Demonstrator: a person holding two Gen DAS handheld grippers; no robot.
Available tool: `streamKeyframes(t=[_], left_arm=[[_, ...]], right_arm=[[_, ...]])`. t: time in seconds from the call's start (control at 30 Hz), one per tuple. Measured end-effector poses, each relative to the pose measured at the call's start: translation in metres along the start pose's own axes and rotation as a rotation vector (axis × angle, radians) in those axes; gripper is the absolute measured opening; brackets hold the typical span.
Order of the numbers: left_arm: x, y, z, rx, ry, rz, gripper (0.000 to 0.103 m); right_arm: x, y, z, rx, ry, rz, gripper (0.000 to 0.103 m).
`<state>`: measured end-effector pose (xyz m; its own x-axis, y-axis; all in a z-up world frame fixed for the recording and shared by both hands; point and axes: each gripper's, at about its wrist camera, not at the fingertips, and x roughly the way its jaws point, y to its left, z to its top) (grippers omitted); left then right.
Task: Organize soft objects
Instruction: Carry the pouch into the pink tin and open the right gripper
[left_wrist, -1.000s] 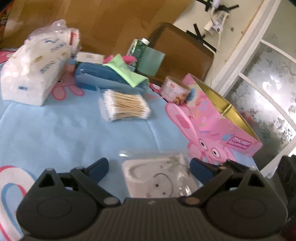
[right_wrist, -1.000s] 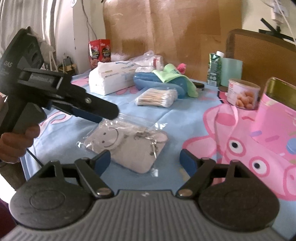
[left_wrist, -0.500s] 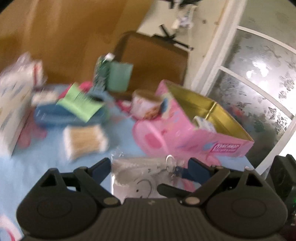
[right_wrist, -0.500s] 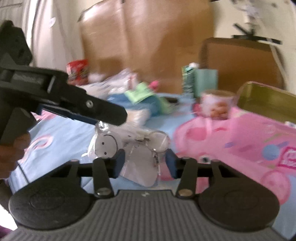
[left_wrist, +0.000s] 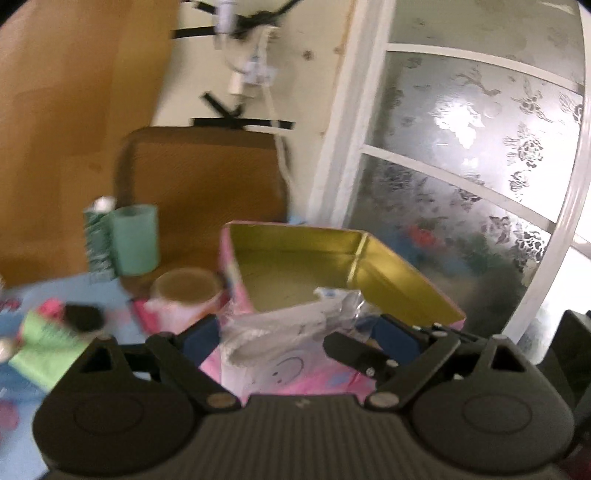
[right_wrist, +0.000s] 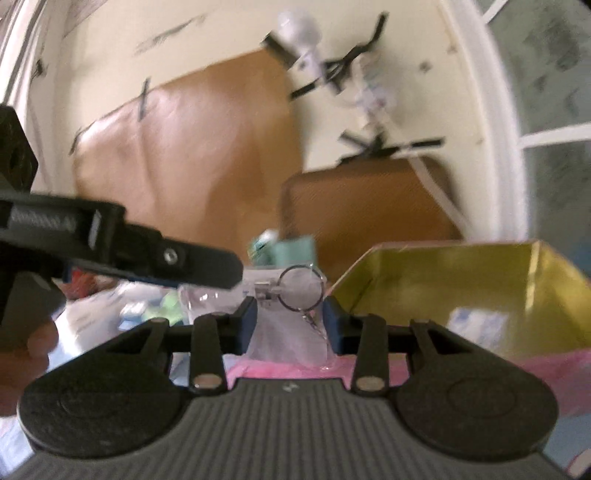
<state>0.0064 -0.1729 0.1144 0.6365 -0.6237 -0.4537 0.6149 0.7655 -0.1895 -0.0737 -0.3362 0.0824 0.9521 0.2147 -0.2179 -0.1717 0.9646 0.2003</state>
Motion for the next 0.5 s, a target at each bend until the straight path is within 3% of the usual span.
streamKeyframes(t=[0.2, 0.27, 0.33, 0.5], left_arm=[[0.067, -0.021, 0.012, 0.023, 0.035, -0.039, 0.094], [0.086, -0.024, 0.011, 0.011, 0.067, -0.033, 0.094], [0.088, -0.023, 0.009, -0.001, 0.069, -0.026, 0.094], [0.055, -0.009, -0.002, 0.01, 0.012, 0.015, 0.095]], right_arm=[[0.009, -0.041, 0.002, 0.018, -0.011, -0.146, 0.045], [0.016, -0.05, -0.003, 0.022, 0.005, -0.201, 0.057], [0.015, -0.054, -0.008, 0.032, 0.009, -0.241, 0.065], [0.004, -0.051, -0.015, 0.032, -0.057, -0.262, 0.065]])
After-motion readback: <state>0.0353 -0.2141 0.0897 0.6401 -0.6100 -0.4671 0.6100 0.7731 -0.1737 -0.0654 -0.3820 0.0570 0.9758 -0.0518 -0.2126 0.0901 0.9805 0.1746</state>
